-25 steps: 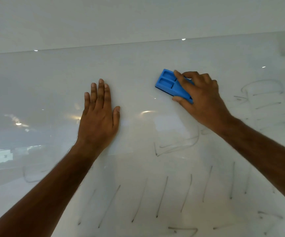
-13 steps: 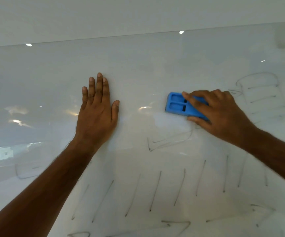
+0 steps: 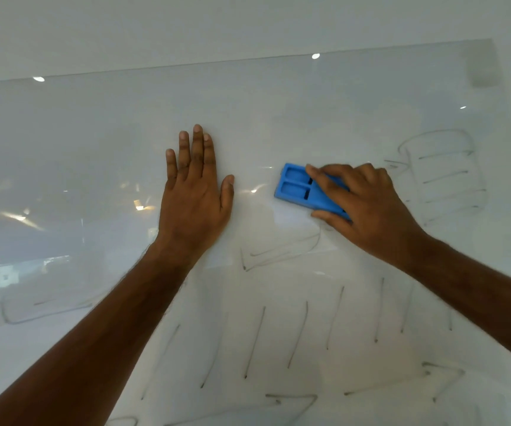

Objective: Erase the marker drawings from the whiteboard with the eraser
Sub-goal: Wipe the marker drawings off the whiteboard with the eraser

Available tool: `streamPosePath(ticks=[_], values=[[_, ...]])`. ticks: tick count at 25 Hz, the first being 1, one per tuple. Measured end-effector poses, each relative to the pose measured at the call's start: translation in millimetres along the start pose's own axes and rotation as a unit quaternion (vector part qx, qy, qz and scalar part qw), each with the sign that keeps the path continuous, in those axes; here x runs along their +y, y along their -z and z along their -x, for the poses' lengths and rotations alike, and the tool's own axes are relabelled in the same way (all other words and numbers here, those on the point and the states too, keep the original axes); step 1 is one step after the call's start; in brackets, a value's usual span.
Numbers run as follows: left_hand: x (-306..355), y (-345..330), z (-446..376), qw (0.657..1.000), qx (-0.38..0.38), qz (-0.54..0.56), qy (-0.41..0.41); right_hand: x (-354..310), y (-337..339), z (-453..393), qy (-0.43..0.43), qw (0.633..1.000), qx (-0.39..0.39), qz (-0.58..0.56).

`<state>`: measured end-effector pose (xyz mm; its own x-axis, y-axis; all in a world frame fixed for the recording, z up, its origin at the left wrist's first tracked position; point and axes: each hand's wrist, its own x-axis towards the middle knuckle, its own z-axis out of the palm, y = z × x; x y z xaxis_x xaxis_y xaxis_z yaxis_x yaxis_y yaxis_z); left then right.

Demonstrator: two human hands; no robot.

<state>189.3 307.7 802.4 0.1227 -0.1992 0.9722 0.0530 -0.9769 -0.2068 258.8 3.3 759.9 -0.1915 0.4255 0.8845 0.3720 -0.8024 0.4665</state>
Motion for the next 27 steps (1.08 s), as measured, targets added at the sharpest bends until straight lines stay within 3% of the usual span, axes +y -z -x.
streamPosePath(ticks=[4,8,12,17,21,27], values=[[1,-2,2,1.000,0.000,0.002,-0.001,39,10,26,0.021,0.999,-0.022,0.022],[9,-3,0,1.000,0.001,-0.018,0.001,78,18,13,-0.060,0.998,-0.013,0.018],[32,-11,-10,1.000,0.006,-0.019,-0.016,66,6,-15,-0.130,0.991,0.013,-0.008],[48,-18,-14,1.000,0.014,-0.021,-0.008,42,2,17,-0.044,0.999,0.003,0.005],[47,-16,-13,1.000,0.013,-0.012,-0.011,69,13,52,0.018,0.999,-0.023,0.024],[52,-12,-7,1.000,-0.027,-0.016,0.000,121,22,47,-0.045,0.998,-0.018,0.047]])
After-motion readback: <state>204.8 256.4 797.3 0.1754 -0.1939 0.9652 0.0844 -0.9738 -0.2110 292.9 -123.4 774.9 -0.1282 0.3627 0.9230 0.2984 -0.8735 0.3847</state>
